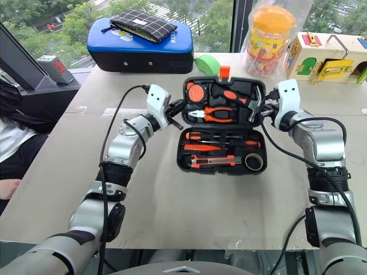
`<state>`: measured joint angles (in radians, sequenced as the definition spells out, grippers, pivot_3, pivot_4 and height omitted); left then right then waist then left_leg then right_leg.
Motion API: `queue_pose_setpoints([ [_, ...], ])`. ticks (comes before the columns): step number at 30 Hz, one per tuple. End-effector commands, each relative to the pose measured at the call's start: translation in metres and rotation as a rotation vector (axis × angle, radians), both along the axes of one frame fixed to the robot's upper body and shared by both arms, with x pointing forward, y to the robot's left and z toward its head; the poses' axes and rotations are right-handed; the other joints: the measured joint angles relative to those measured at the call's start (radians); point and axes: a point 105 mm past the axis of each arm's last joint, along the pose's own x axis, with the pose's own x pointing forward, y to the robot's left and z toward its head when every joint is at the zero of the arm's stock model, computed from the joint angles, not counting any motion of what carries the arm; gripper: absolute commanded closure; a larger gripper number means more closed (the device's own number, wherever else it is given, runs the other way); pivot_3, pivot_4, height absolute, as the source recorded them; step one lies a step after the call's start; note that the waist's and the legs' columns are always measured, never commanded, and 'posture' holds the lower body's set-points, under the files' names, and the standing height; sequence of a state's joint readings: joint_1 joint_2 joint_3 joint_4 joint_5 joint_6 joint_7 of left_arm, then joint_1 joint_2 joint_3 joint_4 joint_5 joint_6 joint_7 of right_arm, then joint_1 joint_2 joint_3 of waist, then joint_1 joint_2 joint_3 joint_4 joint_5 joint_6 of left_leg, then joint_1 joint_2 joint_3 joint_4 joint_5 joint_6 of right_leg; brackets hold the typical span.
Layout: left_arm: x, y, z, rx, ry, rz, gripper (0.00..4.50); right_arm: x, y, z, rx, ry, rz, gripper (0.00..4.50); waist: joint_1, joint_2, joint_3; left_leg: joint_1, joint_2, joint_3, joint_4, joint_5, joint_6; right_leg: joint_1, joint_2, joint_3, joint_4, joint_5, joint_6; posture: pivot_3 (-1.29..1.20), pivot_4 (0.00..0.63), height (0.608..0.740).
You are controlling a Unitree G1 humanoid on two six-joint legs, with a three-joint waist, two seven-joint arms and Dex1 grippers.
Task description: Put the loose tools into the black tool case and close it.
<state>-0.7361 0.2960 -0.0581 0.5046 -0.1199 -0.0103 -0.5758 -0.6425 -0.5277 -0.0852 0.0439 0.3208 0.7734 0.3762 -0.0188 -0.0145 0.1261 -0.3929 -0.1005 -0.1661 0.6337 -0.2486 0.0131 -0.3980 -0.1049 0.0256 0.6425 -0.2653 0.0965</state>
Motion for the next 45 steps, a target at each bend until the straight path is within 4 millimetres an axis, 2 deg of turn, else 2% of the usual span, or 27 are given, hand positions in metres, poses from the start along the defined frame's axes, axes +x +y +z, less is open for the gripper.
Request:
queue_pose_setpoints([
  [1,-0.008,-0.010,0.028,0.027,-0.180,-0.075,4.47,-0.016,0.007,0.044,-0.016,-0.226,0.074,4.50,0.004,0.000,0.000,-0.001,0.000,-0.002,0.000,0.000,0.000,0.000,0.000,-0.002,0.000,0.000,0.000,0.00,0.150,0.740],
  [4,-0.020,-0.011,0.024,0.077,-0.229,-0.123,4.47,-0.033,0.007,0.036,-0.058,-0.236,0.103,4.50,0.004,0.000,0.000,-0.004,-0.001,-0.005,0.000,0.000,0.000,0.000,-0.001,-0.005,0.000,0.000,0.000,0.00,0.150,0.740],
  [6,-0.031,-0.011,0.011,0.151,-0.238,-0.176,4.47,-0.054,0.010,0.020,-0.086,-0.205,0.155,4.50,0.004,0.000,0.000,-0.004,-0.001,-0.007,-0.001,0.000,0.000,0.000,-0.001,-0.007,0.000,0.000,0.000,0.00,0.150,0.740],
  [8,-0.042,-0.008,-0.001,0.212,-0.233,-0.223,4.47,-0.074,0.010,0.004,-0.029,-0.150,0.181,4.50,0.007,0.001,-0.001,-0.003,-0.001,-0.009,-0.001,0.000,0.000,0.000,-0.001,-0.008,0.000,0.000,0.000,0.00,0.150,0.740],
  [12,-0.053,0.001,-0.008,0.297,-0.239,-0.258,4.47,-0.103,0.009,-0.009,0.026,-0.096,0.225,4.50,0.009,0.002,-0.002,-0.002,-0.001,-0.009,-0.001,0.000,0.000,0.002,-0.001,-0.008,-0.001,0.000,0.000,0.00,0.150,0.740],
  [14,-0.067,0.014,-0.012,0.251,-0.109,-0.293,4.47,-0.129,0.010,-0.023,-0.074,-0.030,0.299,4.50,0.007,0.002,-0.002,-0.002,-0.001,-0.007,0.001,0.000,0.000,0.003,0.000,-0.006,-0.001,0.000,0.000,0.00,0.150,0.740],
  [17,-0.106,0.058,-0.027,0.232,0.240,-0.352,3.47,-0.174,-0.016,-0.048,-0.252,0.152,0.275,3.71,0.001,0.005,-0.004,0.001,0.000,-0.006,0.001,-0.001,0.002,0.006,0.000,-0.006,0.000,0.000,0.000,0.00,0.150,0.740],
  [18,-0.123,0.074,-0.030,0.211,0.389,-0.387,2.95,-0.193,-0.025,-0.057,-0.300,0.237,0.273,3.16,-0.003,0.006,-0.003,0.003,0.000,-0.005,-0.001,-0.002,0.004,0.006,0.001,-0.005,0.000,-0.001,0.000,0.00,0.150,0.740],
  [19,-0.135,0.083,-0.027,0.192,0.473,-0.414,2.62,-0.206,-0.028,-0.060,-0.316,0.291,0.283,2.82,-0.002,0.006,-0.002,0.009,0.001,-0.005,-0.004,-0.003,0.004,0.009,0.003,-0.004,0.000,-0.001,-0.001,0.00,0.150,0.740],
  [21,-0.146,0.096,-0.022,0.171,0.580,-0.435,2.62,-0.221,-0.028,-0.062,-0.298,0.335,0.296,2.82,0.003,0.008,0.000,0.010,0.002,-0.005,-0.004,-0.003,0.006,0.010,0.004,-0.005,0.000,-0.002,-0.002,0.00,0.150,0.740],
  [23,-0.154,0.096,-0.016,0.177,0.607,-0.495,2.62,-0.232,-0.011,-0.062,-0.224,0.341,0.383,2.82,0.008,0.010,0.003,0.014,0.003,-0.005,-0.003,-0.004,0.006,0.015,0.004,-0.007,0.000,-0.002,-0.002,0.00,0.150,0.740],
  [24,-0.154,0.091,-0.010,0.147,0.612,-0.525,2.87,-0.232,-0.004,-0.065,-0.179,0.345,0.403,3.45,0.011,0.010,0.003,0.017,0.003,-0.005,-0.003,-0.004,0.005,0.019,0.004,-0.007,-0.002,-0.003,-0.002,0.00,0.150,0.740],
  [25,-0.156,0.083,-0.004,0.115,0.619,-0.565,3.16,-0.233,0.004,-0.069,-0.154,0.353,0.441,3.75,0.018,0.009,0.003,0.018,0.003,-0.005,-0.002,-0.004,0.005,0.022,0.003,-0.007,-0.002,-0.003,-0.002,0.00,0.150,0.740],
  [26,-0.158,0.075,0.001,0.084,0.631,-0.601,3.42,-0.230,0.011,-0.072,-0.150,0.348,0.462,4.27,0.021,0.009,0.004,0.018,0.003,-0.005,0.000,-0.004,0.005,0.022,0.002,-0.007,-0.002,-0.005,0.002,0.00,0.150,0.740],
  [27,-0.159,0.071,0.004,0.068,0.640,-0.625,3.88,-0.229,0.015,-0.074,-0.150,0.345,0.476,4.50,0.026,0.007,0.004,0.018,0.003,-0.005,0.000,-0.004,0.005,0.022,0.002,-0.007,-0.002,-0.006,0.000,0.00,0.150,0.740],
  [29,-0.164,0.057,0.004,0.079,0.651,-0.680,4.29,-0.214,0.023,-0.080,-0.137,0.339,0.464,4.50,0.028,0.006,0.004,0.017,0.003,-0.005,0.001,-0.003,0.005,0.021,0.002,-0.007,-0.002,-0.004,0.000,0.00,0.150,0.740],
  [32,-0.163,0.041,0.000,0.122,0.627,-0.713,4.29,-0.184,0.022,-0.091,-0.195,0.341,0.384,4.50,0.025,0.005,0.004,0.017,0.003,-0.005,0.000,-0.004,0.005,0.020,0.003,-0.006,-0.002,-0.002,-0.003,0.00,0.150,0.740],
  [35,-0.157,0.026,-0.001,0.139,0.587,-0.722,4.29,-0.138,0.014,-0.083,-0.148,0.290,0.178,4.50,0.025,0.004,0.004,0.015,0.002,-0.005,0.000,-0.001,0.001,0.019,0.003,-0.007,-0.002,-0.002,-0.003,0.00,0.150,0.740],
  [37,-0.152,0.018,-0.001,0.156,0.557,-0.720,4.29,-0.119,0.017,-0.074,-0.103,0.274,0.115,4.50,0.025,0.003,0.005,0.013,0.002,-0.006,-0.002,-0.001,0.000,0.016,0.002,-0.007,-0.003,-0.002,-0.003,0.00,0.150,0.740],
  [40,-0.129,-0.002,-0.004,0.202,0.459,-0.661,4.29,-0.100,0.012,-0.069,-0.189,0.268,0.054,4.50,0.025,0.005,0.005,0.013,0.001,-0.005,-0.002,-0.001,0.000,0.016,0.002,-0.006,-0.003,-0.002,-0.004,0.00,0.150,0.740],
  [45,-0.092,-0.032,0.007,0.208,0.358,-0.610,4.29,-0.070,-0.005,-0.054,-0.275,0.189,-0.041,4.50,0.034,0.004,0.006,0.013,-0.001,-0.006,0.000,-0.001,0.001,0.017,0.001,-0.007,-0.003,-0.002,-0.003,0.00,0.150,0.740],
])
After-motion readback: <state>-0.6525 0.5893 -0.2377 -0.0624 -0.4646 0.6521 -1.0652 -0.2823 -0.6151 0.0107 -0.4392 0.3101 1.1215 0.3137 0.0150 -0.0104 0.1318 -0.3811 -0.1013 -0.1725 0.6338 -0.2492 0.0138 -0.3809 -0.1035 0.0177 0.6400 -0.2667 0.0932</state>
